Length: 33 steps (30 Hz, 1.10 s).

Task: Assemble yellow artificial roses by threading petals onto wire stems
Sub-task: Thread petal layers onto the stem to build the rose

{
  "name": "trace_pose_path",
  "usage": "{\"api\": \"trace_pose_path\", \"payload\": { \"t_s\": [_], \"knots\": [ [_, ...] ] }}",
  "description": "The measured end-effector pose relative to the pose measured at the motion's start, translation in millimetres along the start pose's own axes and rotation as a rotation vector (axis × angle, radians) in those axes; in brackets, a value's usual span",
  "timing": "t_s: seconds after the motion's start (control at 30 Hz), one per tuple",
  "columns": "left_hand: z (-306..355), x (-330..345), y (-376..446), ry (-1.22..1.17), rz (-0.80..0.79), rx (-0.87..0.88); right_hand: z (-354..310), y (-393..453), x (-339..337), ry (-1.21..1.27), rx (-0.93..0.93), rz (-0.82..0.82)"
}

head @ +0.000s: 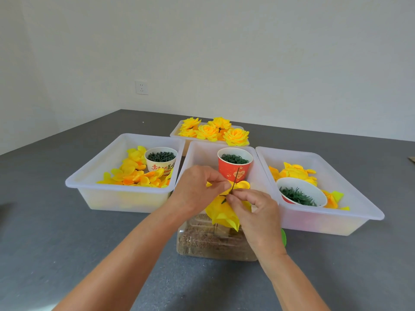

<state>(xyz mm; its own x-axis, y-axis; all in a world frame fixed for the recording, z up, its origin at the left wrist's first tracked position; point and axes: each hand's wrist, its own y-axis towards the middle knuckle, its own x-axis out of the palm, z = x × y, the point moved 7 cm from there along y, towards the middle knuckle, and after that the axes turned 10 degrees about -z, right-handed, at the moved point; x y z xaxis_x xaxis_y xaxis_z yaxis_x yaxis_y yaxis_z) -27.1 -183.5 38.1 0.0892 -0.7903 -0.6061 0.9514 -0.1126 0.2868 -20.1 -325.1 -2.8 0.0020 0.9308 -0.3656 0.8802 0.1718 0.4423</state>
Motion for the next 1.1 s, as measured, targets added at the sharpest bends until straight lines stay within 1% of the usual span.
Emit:
{"api": "trace_pose_path", "payload": {
  "t_s": [0.1, 0.3, 0.5, 0.6, 0.67, 0.73, 0.8, 0.83, 0.87, 0.93, 1.0, 1.1],
  "knots": [
    [-8, 1, -10, 0.053, 0.006, -0.009, 1, 3, -5, 0.052, 0.030, -0.020],
    [-9, 4, -13, 0.159, -0.016, -0.020, -1, -4, -9, -0.024, -0.017, 0.017],
    [-17, 7, -12, 0.053, -0.006, -0.089, -4, -1, -10, -0.036, -0.026, -0.017],
    [-21, 6, -15, 0.023, 0.000, -0.088, -11, 4, -8, -0.075, -0.054, -0.058],
    [-23, 2, -21, -0.020, 0.055, -0.068, -14, 7, -6, -0.085, -0.058, -0.094],
    [-26, -6, -28, -0.071, 0.187, -0.054, -15, 10, -6, -0.112, -0.055, -0.112],
    [-33, -13, -38, -0.051, 0.336, -0.097, -17, 12, -5, -0.158, -0.052, -0.131],
    [-38, -14, -43, -0.023, 0.379, -0.143, -17, 13, -5, -0.176, -0.057, -0.134],
    [-42, -12, -47, 0.006, 0.384, -0.191, -18, 13, -4, -0.183, -0.061, -0.131],
    [-46, 0, -50, 0.043, 0.307, -0.237, -18, 13, -4, -0.174, -0.061, -0.115],
    [-45, 12, -49, 0.052, 0.223, -0.218, -18, 13, -3, -0.151, -0.067, -0.084],
    [-42, 18, -46, 0.050, 0.192, -0.200, -20, 14, -7, -0.105, -0.075, -0.031]
  ]
}}
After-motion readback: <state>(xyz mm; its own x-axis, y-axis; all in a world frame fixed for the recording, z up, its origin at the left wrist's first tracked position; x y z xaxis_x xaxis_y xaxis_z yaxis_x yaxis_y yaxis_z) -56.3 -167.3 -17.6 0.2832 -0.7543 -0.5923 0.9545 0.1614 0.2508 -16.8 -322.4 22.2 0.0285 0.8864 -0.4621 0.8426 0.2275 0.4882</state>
